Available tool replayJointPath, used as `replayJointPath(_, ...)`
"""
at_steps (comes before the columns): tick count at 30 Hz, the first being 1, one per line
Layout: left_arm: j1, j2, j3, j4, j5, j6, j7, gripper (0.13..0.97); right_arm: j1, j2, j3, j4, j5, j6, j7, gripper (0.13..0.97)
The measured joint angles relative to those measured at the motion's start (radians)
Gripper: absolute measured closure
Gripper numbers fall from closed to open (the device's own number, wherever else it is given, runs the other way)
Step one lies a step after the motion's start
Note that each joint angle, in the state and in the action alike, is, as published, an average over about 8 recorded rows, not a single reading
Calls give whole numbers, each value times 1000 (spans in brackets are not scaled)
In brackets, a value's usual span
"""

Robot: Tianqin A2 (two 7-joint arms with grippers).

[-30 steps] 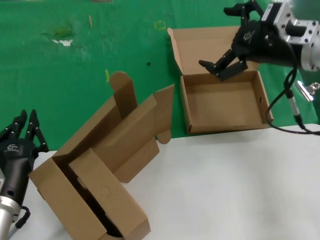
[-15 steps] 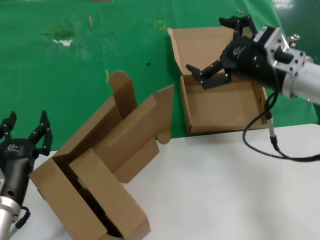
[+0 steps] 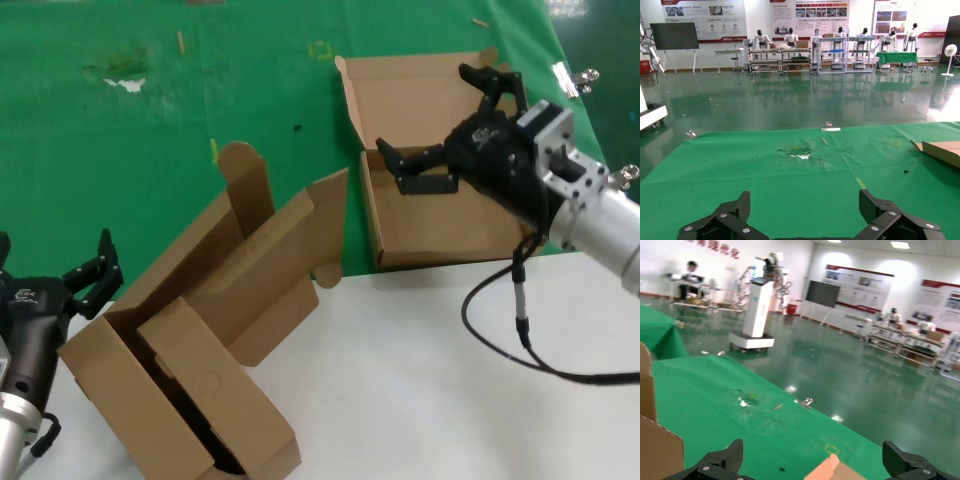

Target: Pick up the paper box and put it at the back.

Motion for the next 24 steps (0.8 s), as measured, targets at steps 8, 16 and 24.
replayJointPath(8,0,0,0,0,0,0,0,290,-115,-34,34,53,44,118,-15,129)
replayJointPath(16,0,0,0,0,0,0,0,189,-230,-67,68,107,88,236,-30,129)
replayJointPath(24,0,0,0,0,0,0,0,136,-345,-101,102,160,132,354,-45,129)
